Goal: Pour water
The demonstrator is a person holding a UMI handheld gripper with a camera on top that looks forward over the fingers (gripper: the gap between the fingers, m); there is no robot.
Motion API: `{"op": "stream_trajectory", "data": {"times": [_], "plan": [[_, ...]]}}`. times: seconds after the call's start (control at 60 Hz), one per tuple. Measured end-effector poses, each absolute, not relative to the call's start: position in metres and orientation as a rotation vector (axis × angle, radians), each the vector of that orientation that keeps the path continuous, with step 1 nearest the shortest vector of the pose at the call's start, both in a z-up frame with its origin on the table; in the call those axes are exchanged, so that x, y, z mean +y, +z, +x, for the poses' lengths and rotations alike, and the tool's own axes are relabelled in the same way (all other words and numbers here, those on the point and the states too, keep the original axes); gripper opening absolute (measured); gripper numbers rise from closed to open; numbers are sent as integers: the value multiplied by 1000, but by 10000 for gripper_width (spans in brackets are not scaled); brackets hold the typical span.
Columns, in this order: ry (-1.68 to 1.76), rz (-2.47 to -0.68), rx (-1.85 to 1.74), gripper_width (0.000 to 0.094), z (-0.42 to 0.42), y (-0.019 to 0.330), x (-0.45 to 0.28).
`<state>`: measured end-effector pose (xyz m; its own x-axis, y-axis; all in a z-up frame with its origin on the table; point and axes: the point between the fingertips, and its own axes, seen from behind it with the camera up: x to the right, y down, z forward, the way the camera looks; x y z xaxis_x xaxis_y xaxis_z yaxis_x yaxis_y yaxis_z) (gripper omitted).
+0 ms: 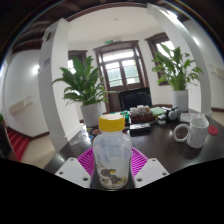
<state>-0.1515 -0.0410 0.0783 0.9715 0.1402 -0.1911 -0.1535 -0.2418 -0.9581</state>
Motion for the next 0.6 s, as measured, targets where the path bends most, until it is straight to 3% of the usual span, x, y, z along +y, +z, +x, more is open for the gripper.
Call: {"op": "stream_trajectory", "data": {"times": [0.233, 0.533, 0.6], "plan": [[661, -1706, 501, 436, -92, 130, -10], [1147, -1259, 1112, 435, 17, 185, 4], [1228, -1168, 1215, 433, 39, 184, 16]]}}
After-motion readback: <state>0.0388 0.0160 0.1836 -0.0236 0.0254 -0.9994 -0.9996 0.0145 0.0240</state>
